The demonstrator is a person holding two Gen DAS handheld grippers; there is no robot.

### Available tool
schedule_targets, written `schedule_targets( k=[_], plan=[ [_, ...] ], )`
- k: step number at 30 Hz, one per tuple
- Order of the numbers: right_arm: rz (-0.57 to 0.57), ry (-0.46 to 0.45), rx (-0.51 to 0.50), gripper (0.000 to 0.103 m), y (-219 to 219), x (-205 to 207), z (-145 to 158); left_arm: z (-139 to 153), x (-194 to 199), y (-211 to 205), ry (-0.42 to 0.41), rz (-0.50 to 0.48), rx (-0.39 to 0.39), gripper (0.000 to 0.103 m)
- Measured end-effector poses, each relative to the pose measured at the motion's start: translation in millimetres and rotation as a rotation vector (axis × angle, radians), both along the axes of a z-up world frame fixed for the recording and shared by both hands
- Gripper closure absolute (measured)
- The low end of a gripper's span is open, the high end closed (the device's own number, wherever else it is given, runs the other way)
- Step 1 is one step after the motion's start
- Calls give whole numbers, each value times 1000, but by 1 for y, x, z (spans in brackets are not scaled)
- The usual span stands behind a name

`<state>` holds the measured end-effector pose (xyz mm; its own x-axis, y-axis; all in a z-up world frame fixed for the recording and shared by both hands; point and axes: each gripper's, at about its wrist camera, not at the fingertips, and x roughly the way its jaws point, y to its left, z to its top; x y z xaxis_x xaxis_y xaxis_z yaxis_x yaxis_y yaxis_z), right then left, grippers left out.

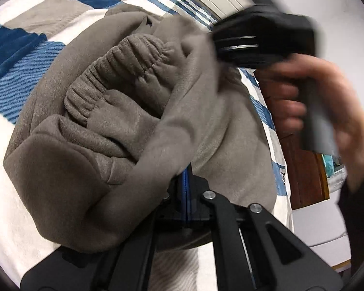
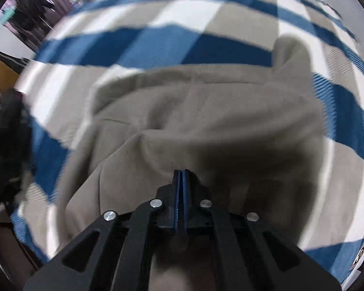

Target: Fold large clothes

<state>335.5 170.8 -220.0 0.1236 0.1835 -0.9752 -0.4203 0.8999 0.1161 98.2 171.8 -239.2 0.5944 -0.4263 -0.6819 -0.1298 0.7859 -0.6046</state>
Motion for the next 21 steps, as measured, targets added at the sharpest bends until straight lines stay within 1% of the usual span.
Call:
schedule_targets(
  k=[1,3,5,6,8,10,13,15,17,19,21],
  plan=[
    [-3,-2,-2,102,8,5,-12,1,1,0,-1,7,8,99],
    [-24,-10,38,102,17,15,-22,2,1,1,2,24,23,99],
    [-53,-4,69,102,20,23,-28,3,2,3,5,29,21,99],
    [-50,0,57,102,22,24,-31,7,2,5,-2,33,25,99],
    [-24,-3,36,101,23,25,-28,18,3,8,-33,28,36,100],
    [14,-22,51,100,17,20,-10,24,6,8,-51,-7,34,100],
    [49,-39,152,99,-6,0,32,32,5,8,-89,-20,57,100],
    [84,-64,200,99,-27,-27,63,37,1,9,-121,-14,67,100],
    [108,-81,227,99,-53,-60,88,40,3,13,-125,-10,53,101],
    [110,-78,243,99,-72,-83,102,43,0,13,-139,-17,72,101],
    [114,-50,257,99,-95,-116,107,44,3,15,-133,-23,84,101]
  ],
)
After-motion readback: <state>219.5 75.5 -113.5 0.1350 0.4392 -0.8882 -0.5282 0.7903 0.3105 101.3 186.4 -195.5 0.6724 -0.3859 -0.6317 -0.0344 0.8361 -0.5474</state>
